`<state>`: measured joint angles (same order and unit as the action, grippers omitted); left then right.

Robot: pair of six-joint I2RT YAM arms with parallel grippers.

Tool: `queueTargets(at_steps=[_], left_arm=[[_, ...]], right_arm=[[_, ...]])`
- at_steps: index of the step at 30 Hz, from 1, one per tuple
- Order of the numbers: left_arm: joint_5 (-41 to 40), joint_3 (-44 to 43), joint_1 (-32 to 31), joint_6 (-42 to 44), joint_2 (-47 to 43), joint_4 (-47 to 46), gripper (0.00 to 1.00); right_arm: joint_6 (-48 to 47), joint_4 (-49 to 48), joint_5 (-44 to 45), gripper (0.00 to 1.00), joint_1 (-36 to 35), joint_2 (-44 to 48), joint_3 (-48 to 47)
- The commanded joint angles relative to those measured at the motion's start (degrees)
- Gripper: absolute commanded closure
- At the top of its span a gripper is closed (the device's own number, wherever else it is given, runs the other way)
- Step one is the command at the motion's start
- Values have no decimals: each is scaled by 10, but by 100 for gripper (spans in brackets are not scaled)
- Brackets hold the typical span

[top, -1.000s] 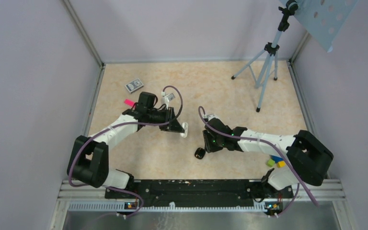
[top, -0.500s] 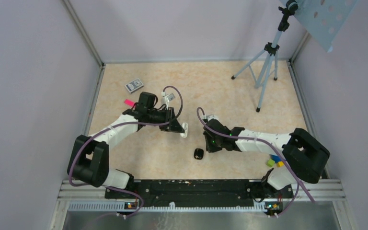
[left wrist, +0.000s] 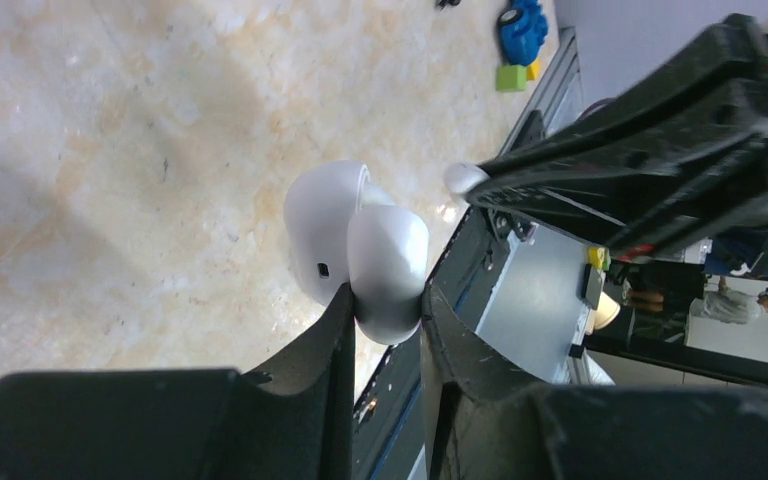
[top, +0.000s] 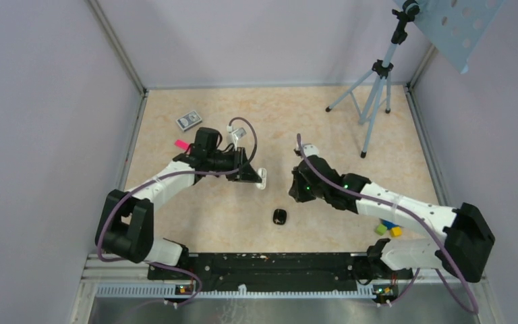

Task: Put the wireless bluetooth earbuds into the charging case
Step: Pick up the right earbud from the center of the board, then insert the right earbud into the right side groove of the charging case.

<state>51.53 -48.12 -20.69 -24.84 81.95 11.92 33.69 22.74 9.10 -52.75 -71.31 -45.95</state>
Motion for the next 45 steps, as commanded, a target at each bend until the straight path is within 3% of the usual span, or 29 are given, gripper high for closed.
queueTargets(at_steps=[1, 11, 21, 45], left_arm=[[8, 1, -1, -65, -48, -135, 100], [62, 27, -2, -241, -38, -306, 100], [59, 34, -4, -307, -39, -334, 100], [48, 43, -4, -314, -55, -327, 100]], right_arm=[[26, -34, -1, 100, -5, 59, -59], [73, -176, 11, 100, -6, 50, -83], [74, -190, 34, 100, -6, 37, -84], [86, -193, 19, 100, -5, 22, -70]])
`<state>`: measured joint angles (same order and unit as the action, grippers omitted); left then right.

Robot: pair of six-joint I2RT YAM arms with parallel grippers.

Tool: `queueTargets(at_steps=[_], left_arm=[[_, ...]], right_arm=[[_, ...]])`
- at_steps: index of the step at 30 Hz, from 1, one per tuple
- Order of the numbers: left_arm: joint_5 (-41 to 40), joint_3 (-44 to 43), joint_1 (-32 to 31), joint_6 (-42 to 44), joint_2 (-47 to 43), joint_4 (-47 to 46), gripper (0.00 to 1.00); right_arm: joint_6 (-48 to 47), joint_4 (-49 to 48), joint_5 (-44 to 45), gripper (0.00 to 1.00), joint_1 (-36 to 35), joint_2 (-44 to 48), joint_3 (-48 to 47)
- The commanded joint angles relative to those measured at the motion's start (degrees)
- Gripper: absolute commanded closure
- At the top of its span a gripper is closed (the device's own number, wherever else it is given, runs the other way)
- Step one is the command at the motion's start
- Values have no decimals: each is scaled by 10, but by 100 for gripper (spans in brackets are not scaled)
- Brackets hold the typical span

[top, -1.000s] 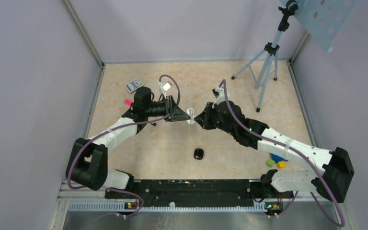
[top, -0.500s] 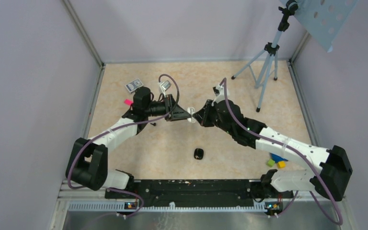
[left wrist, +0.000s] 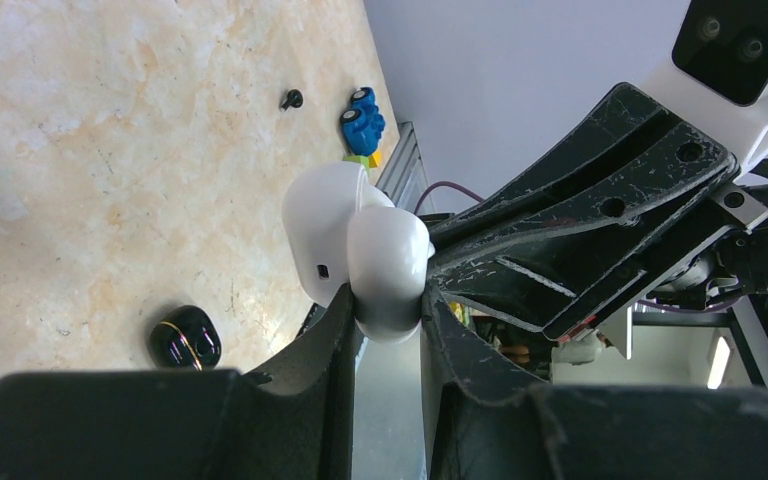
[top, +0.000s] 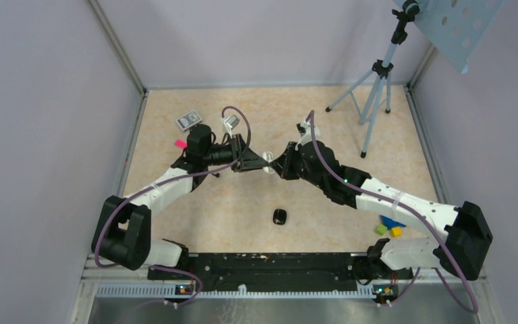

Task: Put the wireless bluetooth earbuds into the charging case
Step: Insert the right earbud into the right side groove of the charging case.

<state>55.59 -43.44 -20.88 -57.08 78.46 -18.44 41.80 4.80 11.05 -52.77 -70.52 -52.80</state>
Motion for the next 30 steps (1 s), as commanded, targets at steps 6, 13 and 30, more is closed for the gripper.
queueTargets(at_steps=[6, 13, 30], left_arm=[[2, -4, -3, 22, -14, -8, 100], [4, 3, -2, 14, -14, -19, 100], [10, -3, -3, 14, -10, -24, 100]], right_arm=[[12, 1, 5, 100, -5, 37, 10], [28, -6, -1, 100, -6, 43, 28], [22, -19, -12, 100, -8, 12, 20]])
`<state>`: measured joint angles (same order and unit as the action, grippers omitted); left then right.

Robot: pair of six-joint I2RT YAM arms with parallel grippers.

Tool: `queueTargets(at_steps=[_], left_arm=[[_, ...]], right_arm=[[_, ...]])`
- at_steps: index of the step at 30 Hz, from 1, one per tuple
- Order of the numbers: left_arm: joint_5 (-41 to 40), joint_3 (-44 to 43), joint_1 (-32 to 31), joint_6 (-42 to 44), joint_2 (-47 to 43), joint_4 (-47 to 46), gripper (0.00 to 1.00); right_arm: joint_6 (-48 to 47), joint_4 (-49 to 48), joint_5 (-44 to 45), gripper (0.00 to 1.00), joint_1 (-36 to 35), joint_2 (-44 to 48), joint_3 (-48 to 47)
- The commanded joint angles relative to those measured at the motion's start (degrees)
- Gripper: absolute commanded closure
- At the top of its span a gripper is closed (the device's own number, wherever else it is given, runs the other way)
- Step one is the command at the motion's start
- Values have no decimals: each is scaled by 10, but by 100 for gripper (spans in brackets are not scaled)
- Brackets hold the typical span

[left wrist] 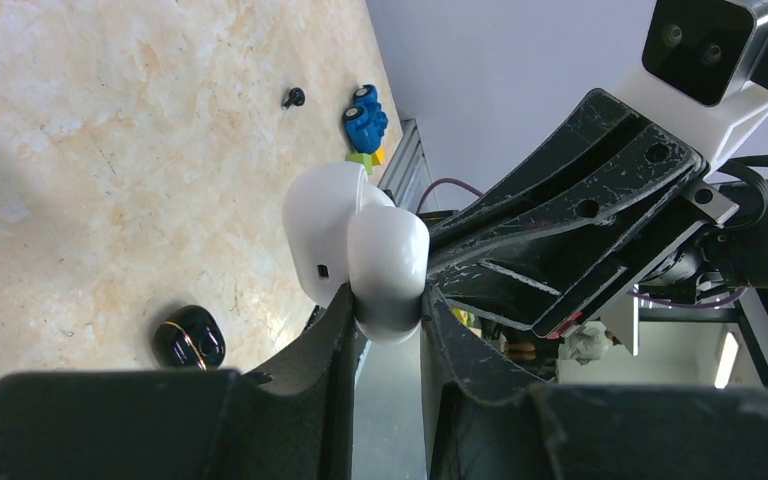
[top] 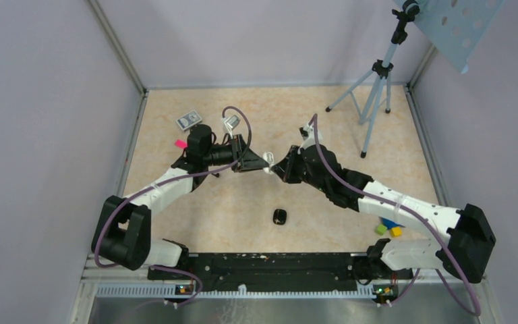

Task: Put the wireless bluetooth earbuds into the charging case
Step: Insert the right earbud into the right side groove of the charging case.

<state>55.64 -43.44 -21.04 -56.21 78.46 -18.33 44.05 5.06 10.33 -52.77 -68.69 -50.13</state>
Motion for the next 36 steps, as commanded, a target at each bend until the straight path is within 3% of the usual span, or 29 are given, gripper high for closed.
queueTargets(at_steps=[1, 5, 11, 20, 27, 29, 32, 36], left_arm=[[9, -3, -1, 6, -10, -24, 100], [10, -4, -1, 8, -12, -22, 100], [9, -3, -1, 13, -13, -13, 100], [8, -7, -1, 22, -7, -1, 100], [25, -29, -1, 50, 6, 29, 100], [60, -60, -7, 69, 25, 56, 100], [73, -112, -25, 120, 40, 127, 100], [106, -119, -35, 47, 33, 46, 100]], right_arm=[[0, -21, -5, 100, -8, -8, -7], [-1, -19, -4, 98, -9, -11, -7], [-3, -12, 1, 77, -9, -6, -11], [-9, 12, 23, 72, -9, 35, -17], [-22, 77, 106, 63, 4, 115, 2], [5, 56, 54, 61, 57, 134, 42], [76, -34, -144, 61, 162, 126, 133], [97, -109, -222, 62, 181, 82, 172]])
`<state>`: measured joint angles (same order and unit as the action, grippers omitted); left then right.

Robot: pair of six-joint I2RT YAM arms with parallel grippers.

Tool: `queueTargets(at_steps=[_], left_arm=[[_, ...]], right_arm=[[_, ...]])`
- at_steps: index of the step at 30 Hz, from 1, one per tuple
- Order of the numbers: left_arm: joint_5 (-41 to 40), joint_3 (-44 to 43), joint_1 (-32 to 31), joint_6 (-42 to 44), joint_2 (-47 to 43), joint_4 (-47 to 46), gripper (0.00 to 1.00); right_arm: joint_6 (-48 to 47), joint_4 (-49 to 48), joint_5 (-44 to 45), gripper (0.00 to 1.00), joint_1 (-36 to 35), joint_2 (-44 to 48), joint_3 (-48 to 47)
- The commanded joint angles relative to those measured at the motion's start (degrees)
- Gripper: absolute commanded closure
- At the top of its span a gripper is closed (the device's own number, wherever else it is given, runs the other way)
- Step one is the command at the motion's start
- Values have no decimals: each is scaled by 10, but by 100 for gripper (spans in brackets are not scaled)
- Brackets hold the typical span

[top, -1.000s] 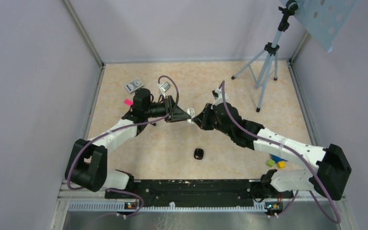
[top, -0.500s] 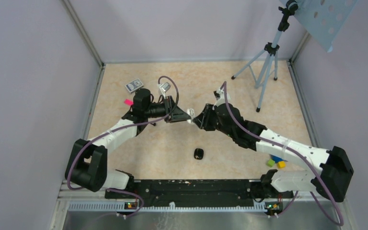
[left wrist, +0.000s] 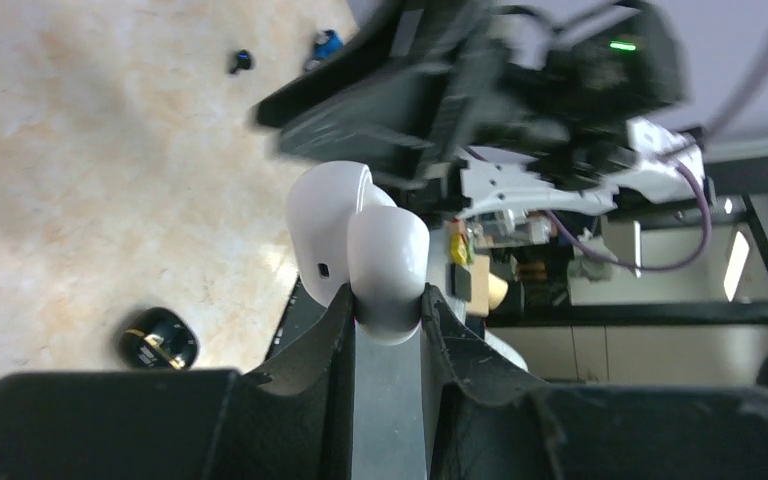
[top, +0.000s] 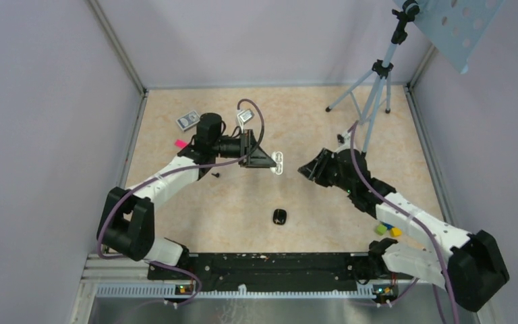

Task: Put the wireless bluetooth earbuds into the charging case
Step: Close the charging case with the earbuds at the center of the board.

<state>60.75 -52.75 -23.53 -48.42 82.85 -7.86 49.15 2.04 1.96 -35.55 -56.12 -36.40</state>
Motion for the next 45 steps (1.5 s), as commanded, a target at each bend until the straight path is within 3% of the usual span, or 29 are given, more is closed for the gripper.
queueTargets(at_steps=[1, 4, 6, 18, 29, 33, 38, 40, 42, 45], left_arm=[[70, -16, -11, -67, -14, -110, 100], [90, 10, -19, -155, -16, -256, 100], [94, 13, -25, -167, -14, -275, 100], [101, 8, -41, -146, -8, -265, 100], [75, -24, -41, -57, 14, -146, 100], [69, -20, -41, -51, 15, -141, 100], [62, -20, -39, -43, 20, -134, 100], [59, -22, -39, -41, 25, -136, 100], [58, -27, -39, -45, 32, -145, 100], [56, -41, -40, -49, 48, -151, 100]], right_arm=[[51, -93, -148, 62, 9, -52, 38], [72, -167, -173, 62, 9, -63, 55], [78, -213, -191, 62, 9, -71, 58], [107, -367, -253, 62, 9, -93, 61], [93, -354, -250, 62, 9, -21, 77], [73, -297, -227, 62, 9, -6, 72], [27, -132, -152, 59, 10, 34, 48], [4, -33, -100, 53, 11, 46, 25], [-19, 51, -55, 37, 11, 61, 11], [-36, 125, 16, 35, 14, 93, 4]])
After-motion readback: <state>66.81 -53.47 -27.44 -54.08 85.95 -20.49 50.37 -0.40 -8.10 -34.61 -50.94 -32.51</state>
